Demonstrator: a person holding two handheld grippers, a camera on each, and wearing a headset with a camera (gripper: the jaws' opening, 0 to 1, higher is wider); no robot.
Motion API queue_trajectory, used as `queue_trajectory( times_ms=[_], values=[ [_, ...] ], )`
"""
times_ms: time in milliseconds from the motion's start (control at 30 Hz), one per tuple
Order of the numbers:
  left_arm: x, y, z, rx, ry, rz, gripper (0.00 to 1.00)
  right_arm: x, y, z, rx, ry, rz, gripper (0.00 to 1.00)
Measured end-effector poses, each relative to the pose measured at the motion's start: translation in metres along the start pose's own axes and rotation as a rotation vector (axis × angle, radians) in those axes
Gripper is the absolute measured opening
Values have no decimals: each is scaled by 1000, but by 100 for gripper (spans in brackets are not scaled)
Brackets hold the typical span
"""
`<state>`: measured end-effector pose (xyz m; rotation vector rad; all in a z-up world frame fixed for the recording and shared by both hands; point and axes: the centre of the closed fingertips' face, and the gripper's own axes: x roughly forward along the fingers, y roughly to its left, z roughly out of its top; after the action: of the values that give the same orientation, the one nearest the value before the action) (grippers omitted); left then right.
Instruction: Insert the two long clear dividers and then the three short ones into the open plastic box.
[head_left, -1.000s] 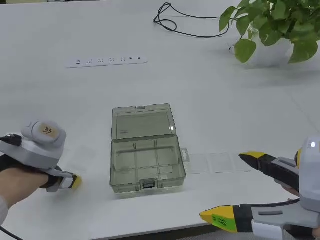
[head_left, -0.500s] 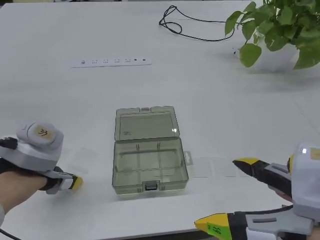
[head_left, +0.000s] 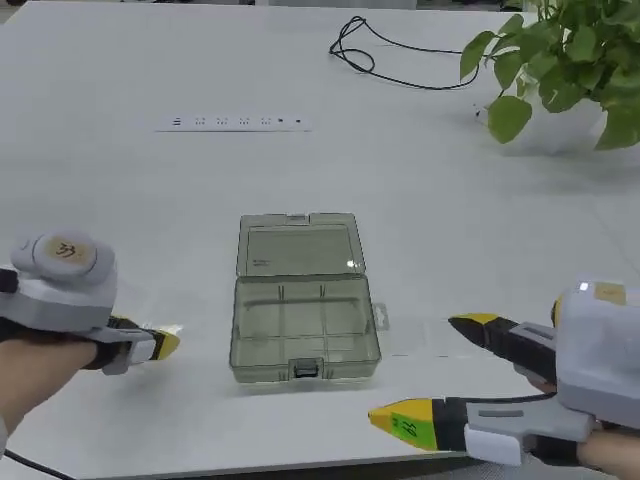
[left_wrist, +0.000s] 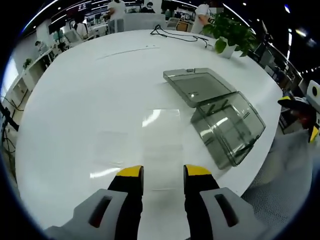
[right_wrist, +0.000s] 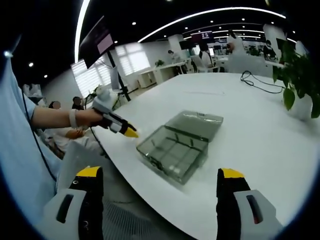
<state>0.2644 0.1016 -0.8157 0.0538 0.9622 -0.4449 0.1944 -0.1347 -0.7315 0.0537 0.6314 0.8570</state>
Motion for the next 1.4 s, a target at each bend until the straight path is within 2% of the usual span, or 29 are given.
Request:
queue_trajectory(
  times_ms=[133, 167, 367, 500, 600, 700, 800, 900, 1033, 1200, 1400],
  values=[
    [-5, -10, 10, -54, -63, -29, 30, 8, 2, 10, -15, -5, 5, 93],
    [-7, -13, 14, -70, -83, -40, 30, 11, 3, 14, -8, -13, 11, 92],
    [-11, -28, 26, -130, -146, -84, 30, 23, 7, 39, 33, -77, 30, 91],
    [-16, -36, 34, -137, -180, -97, 30, 33, 8, 52, 70, -106, 42, 87],
    [-19, -46, 45, -157, -224, -119, 30, 40, 7, 59, 89, -120, 49, 85],
    [-21, -53, 53, -144, -266, -117, 30, 48, 10, 63, 173, -107, 78, 79],
    [-23, -59, 57, -166, -308, -127, 30, 57, 7, 73, 201, -138, 85, 75],
    [-23, -65, 59, -171, -326, -137, 30, 64, 8, 79, 219, -131, 102, 63],
    [-23, -76, 61, -184, -352, -155, 30, 76, 6, 85, 241, -106, 101, 56],
    [-21, -89, 60, -200, -375, -172, 30, 89, 10, 90, 273, -85, 110, 42],
    [-19, -93, 55, -224, -397, -161, 30, 104, 12, 89, 324, -49, 109, 30]
  ],
)
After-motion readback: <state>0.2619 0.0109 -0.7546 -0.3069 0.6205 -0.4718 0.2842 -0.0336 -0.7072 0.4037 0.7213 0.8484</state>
